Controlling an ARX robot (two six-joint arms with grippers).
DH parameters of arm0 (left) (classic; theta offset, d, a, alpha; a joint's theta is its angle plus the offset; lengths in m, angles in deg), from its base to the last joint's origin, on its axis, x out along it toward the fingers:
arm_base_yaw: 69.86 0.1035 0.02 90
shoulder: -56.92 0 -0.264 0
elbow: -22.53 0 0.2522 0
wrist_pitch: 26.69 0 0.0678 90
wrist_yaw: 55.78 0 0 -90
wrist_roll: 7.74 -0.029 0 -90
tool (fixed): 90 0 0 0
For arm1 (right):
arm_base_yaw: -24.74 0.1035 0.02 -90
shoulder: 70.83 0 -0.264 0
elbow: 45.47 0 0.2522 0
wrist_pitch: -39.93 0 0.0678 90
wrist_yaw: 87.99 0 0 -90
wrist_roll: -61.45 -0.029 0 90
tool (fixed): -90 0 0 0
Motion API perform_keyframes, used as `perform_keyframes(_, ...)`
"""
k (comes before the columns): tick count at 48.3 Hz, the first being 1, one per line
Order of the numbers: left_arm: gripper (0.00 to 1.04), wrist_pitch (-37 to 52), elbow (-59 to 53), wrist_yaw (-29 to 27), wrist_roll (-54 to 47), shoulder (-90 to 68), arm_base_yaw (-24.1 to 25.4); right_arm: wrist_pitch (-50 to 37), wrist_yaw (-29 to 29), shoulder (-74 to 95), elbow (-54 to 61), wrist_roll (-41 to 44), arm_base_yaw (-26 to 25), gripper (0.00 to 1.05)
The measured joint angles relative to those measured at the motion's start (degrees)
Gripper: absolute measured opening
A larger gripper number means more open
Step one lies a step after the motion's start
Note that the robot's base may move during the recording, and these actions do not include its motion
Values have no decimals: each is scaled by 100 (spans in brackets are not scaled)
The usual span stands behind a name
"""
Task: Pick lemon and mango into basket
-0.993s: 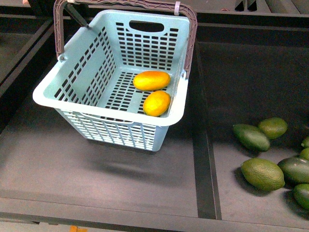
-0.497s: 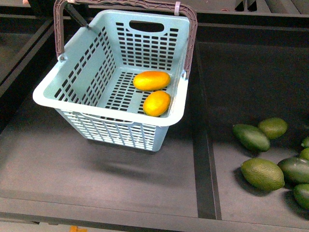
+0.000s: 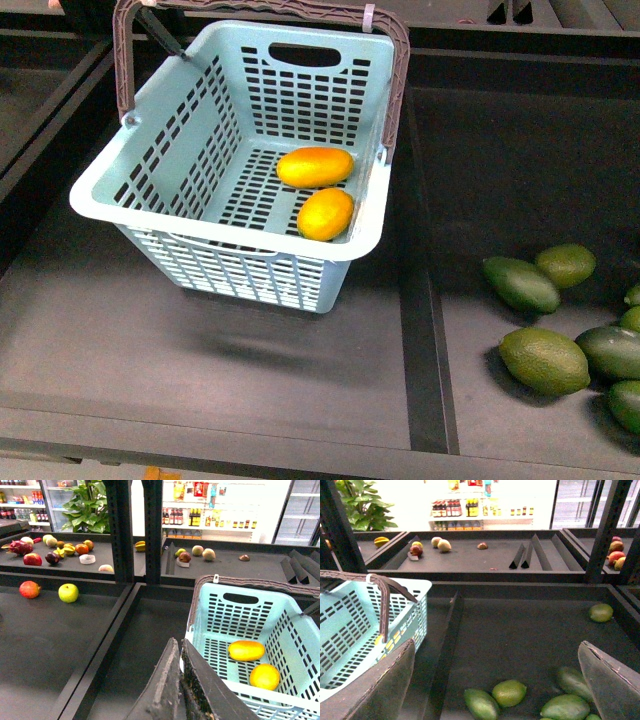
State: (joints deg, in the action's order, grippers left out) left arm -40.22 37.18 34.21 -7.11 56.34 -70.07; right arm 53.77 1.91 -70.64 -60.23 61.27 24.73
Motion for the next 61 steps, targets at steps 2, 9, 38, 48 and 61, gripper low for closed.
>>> perform_keyframes(2,3,0,0,0,0,11,0,0,0,0,0,0,0,96)
perform_keyframes(9,3,-11,0,0,0,22,0,0,-2,0,0,0,0,96)
perform_keyframes(38,6,-11,0,0,2,22,0,0,0,0,0,0,0,96)
perform_keyframes(48,56,-11,0,0,0,22,0,0,-2,0,0,0,0,96)
perform_keyframes(61,98,-11,0,0,-11,22,0,0,-2,0,0,0,0,96)
